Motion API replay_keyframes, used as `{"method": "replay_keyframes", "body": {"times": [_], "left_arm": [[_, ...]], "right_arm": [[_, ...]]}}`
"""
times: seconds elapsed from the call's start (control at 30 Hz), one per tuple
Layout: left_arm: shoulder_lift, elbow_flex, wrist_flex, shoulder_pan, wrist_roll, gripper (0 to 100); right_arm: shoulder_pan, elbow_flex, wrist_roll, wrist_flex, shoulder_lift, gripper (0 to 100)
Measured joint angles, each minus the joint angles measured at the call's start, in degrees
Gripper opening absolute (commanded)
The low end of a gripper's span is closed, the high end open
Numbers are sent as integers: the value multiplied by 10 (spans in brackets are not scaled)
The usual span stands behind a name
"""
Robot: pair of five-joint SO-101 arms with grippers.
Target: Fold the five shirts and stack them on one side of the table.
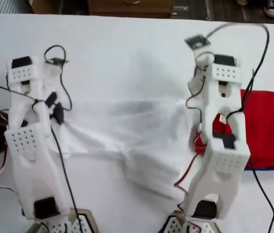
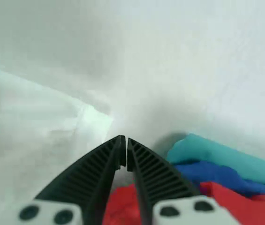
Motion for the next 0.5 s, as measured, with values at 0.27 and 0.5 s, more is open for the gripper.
{"method": "replay_keyframes", "body": {"times": [0.27,0.5], "left_arm": [[-135,10,-3,25,24,184],[-328,153,-3,28,24,184]], "right_arm": [[-45,0,0,130,-137,21],[-55,114,77,158,-244,22]]}}
